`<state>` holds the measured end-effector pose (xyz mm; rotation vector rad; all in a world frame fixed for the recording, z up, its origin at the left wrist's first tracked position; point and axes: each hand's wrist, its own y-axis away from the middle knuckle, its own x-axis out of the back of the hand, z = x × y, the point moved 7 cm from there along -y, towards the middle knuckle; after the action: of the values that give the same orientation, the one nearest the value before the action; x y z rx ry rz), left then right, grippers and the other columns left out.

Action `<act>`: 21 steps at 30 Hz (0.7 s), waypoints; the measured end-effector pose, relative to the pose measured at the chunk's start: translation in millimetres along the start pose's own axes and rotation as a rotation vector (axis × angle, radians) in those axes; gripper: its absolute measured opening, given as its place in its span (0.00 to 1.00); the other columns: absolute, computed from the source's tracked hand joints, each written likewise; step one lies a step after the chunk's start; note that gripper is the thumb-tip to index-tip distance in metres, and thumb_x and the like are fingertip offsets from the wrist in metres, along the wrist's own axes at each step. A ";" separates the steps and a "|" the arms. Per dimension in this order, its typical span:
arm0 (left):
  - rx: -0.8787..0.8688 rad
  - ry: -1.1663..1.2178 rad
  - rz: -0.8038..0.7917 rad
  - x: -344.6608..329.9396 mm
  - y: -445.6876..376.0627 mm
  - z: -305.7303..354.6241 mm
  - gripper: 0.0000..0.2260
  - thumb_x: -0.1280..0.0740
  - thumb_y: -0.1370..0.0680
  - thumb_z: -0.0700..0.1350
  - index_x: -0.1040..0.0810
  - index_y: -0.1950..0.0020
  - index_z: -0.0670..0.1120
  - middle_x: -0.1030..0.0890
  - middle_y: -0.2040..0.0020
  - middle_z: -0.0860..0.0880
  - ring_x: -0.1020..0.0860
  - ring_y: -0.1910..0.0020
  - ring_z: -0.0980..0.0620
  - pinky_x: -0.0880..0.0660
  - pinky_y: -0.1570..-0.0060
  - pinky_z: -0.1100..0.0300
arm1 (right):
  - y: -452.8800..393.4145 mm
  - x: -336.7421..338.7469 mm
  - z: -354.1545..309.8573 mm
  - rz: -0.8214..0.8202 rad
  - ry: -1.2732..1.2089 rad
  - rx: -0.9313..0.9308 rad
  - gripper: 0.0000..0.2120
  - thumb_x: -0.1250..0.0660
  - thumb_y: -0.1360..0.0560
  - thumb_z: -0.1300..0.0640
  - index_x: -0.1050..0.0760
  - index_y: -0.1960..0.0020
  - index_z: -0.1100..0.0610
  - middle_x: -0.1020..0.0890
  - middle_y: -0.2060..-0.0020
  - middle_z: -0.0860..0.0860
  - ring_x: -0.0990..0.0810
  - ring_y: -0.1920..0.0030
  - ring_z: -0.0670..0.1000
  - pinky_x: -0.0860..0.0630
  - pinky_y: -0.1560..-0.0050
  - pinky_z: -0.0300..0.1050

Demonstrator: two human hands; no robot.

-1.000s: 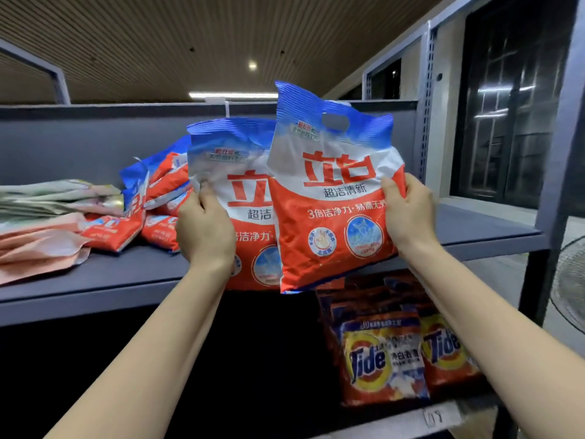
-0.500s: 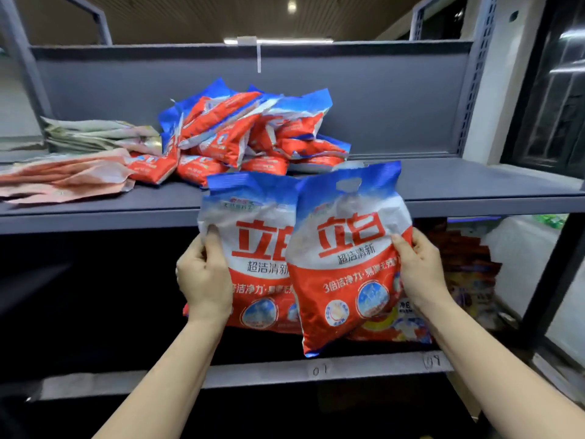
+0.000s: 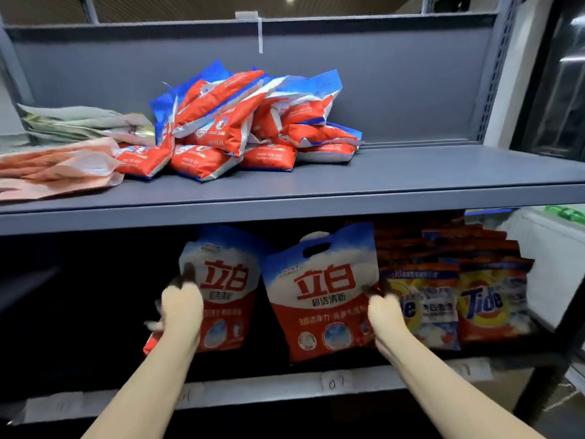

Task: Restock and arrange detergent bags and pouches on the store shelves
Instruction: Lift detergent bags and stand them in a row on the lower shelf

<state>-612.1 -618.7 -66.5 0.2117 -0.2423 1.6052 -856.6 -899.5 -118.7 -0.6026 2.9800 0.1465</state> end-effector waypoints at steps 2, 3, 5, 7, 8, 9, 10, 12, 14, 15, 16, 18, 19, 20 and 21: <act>0.031 0.280 -0.047 -11.5 -18.0 -0.6 0.24 0.42 0.20 0.58 0.30 0.30 0.44 0.27 0.33 0.39 0.29 0.35 0.39 0.34 0.33 0.47 | -10.1 -15.3 -3.7 0.007 -0.057 0.080 0.09 0.44 0.19 0.61 0.28 0.41 0.56 0.19 0.53 0.52 0.20 0.56 0.50 0.21 0.67 0.41; 0.026 0.361 -0.062 -16.1 -27.1 -0.7 0.22 0.42 0.19 0.56 0.29 0.31 0.44 0.26 0.35 0.38 0.23 0.44 0.42 0.26 0.43 0.55 | -16.3 -22.5 -7.1 0.015 -0.064 0.124 0.08 0.43 0.19 0.61 0.28 0.42 0.55 0.19 0.54 0.50 0.20 0.57 0.49 0.21 0.68 0.39; 0.066 0.468 -0.092 -26.7 -45.2 -7.2 0.21 0.44 0.18 0.53 0.30 0.31 0.42 0.26 0.35 0.37 0.22 0.67 0.57 0.27 0.70 0.71 | -30.6 -35.9 -9.5 0.022 -0.047 0.163 0.09 0.43 0.19 0.60 0.27 0.42 0.57 0.18 0.51 0.55 0.18 0.53 0.54 0.18 0.57 0.50; 0.166 0.611 -0.187 -43.4 -60.8 -20.6 0.23 0.45 0.18 0.56 0.32 0.30 0.42 0.28 0.33 0.38 0.23 0.71 0.64 0.31 0.76 0.76 | -46.2 -50.4 -5.3 0.002 -0.064 0.165 0.11 0.43 0.19 0.59 0.27 0.39 0.57 0.18 0.48 0.56 0.18 0.49 0.57 0.20 0.49 0.59; 0.185 0.630 -0.243 -52.3 -66.3 -26.0 0.23 0.45 0.19 0.58 0.31 0.30 0.44 0.26 0.34 0.38 0.20 0.67 0.64 0.25 0.67 0.72 | -55.2 -57.3 -2.4 -0.003 -0.086 0.166 0.11 0.43 0.19 0.58 0.28 0.39 0.55 0.17 0.48 0.55 0.17 0.49 0.56 0.20 0.49 0.59; 0.208 0.646 -0.332 -61.9 -69.1 -28.4 0.23 0.45 0.19 0.59 0.30 0.30 0.47 0.24 0.36 0.39 0.18 0.57 0.57 0.21 0.55 0.61 | -64.4 -63.4 -0.1 0.006 -0.095 0.170 0.10 0.44 0.19 0.59 0.28 0.40 0.54 0.17 0.49 0.55 0.17 0.50 0.56 0.20 0.49 0.59; 0.226 0.678 -0.394 -71.1 -71.9 -31.6 0.22 0.44 0.20 0.60 0.30 0.31 0.50 0.22 0.38 0.40 0.19 0.48 0.46 0.23 0.46 0.48 | -74.1 -68.6 1.6 0.028 -0.091 0.169 0.09 0.44 0.19 0.60 0.28 0.42 0.53 0.17 0.50 0.55 0.17 0.51 0.55 0.20 0.49 0.59; 0.185 0.690 -0.429 -85.5 -79.0 -33.0 0.21 0.44 0.20 0.59 0.30 0.31 0.51 0.21 0.41 0.40 0.21 0.44 0.37 0.28 0.42 0.36 | -94.5 -77.5 6.2 0.073 -0.108 0.143 0.10 0.46 0.19 0.61 0.29 0.43 0.53 0.18 0.50 0.55 0.17 0.52 0.54 0.19 0.52 0.57; 0.182 0.670 -0.386 -95.3 -92.5 -37.5 0.21 0.42 0.20 0.59 0.29 0.32 0.50 0.20 0.43 0.40 0.21 0.46 0.37 0.27 0.43 0.35 | -114.4 -84.5 11.2 0.096 -0.127 0.119 0.10 0.47 0.19 0.61 0.30 0.41 0.55 0.19 0.51 0.55 0.18 0.54 0.54 0.20 0.58 0.51; 0.208 0.682 -0.388 -102.9 -99.3 -40.8 0.21 0.41 0.21 0.60 0.28 0.33 0.50 0.19 0.43 0.40 0.20 0.46 0.37 0.27 0.43 0.35 | -123.6 -87.6 13.3 0.104 -0.128 0.110 0.11 0.47 0.19 0.61 0.30 0.40 0.56 0.19 0.51 0.55 0.18 0.54 0.54 0.20 0.59 0.50; 0.228 0.705 -0.405 -111.4 -106.1 -44.7 0.21 0.41 0.21 0.60 0.27 0.34 0.50 0.19 0.43 0.41 0.20 0.46 0.38 0.28 0.42 0.35 | -132.6 -90.1 15.4 0.109 -0.120 0.109 0.11 0.47 0.19 0.62 0.30 0.40 0.58 0.19 0.51 0.56 0.18 0.54 0.55 0.21 0.59 0.49; 0.238 0.745 -0.449 -127.9 -118.6 -47.1 0.20 0.40 0.21 0.60 0.26 0.35 0.50 0.19 0.43 0.41 0.21 0.45 0.38 0.28 0.42 0.36 | -147.9 -94.1 16.6 0.115 -0.101 0.144 0.11 0.47 0.19 0.63 0.31 0.39 0.60 0.20 0.51 0.57 0.19 0.56 0.54 0.22 0.61 0.47; 0.229 0.750 -0.454 -135.0 -125.2 -46.8 0.18 0.40 0.21 0.59 0.25 0.37 0.50 0.19 0.44 0.41 0.20 0.46 0.38 0.27 0.43 0.36 | -154.8 -96.1 16.1 0.123 -0.093 0.165 0.09 0.47 0.19 0.63 0.32 0.40 0.60 0.21 0.52 0.56 0.20 0.57 0.53 0.24 0.63 0.45; 0.223 0.753 -0.455 -141.7 -132.7 -47.5 0.17 0.40 0.21 0.58 0.24 0.39 0.50 0.19 0.45 0.41 0.20 0.47 0.38 0.27 0.44 0.37 | -162.1 -98.0 16.2 0.133 -0.090 0.180 0.08 0.47 0.18 0.63 0.33 0.41 0.57 0.22 0.53 0.55 0.21 0.58 0.52 0.25 0.63 0.45; 0.222 0.746 -0.448 -148.1 -140.5 -49.0 0.16 0.40 0.21 0.58 0.23 0.40 0.50 0.19 0.45 0.41 0.20 0.47 0.38 0.27 0.44 0.37 | -168.1 -100.2 16.8 0.138 -0.097 0.190 0.07 0.47 0.18 0.62 0.33 0.42 0.56 0.22 0.53 0.55 0.21 0.57 0.52 0.24 0.62 0.45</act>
<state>-464.0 -740.6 -151.8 -0.1639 0.5284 1.1638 -697.7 -1013.5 -136.5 -0.3581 2.8949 -0.0944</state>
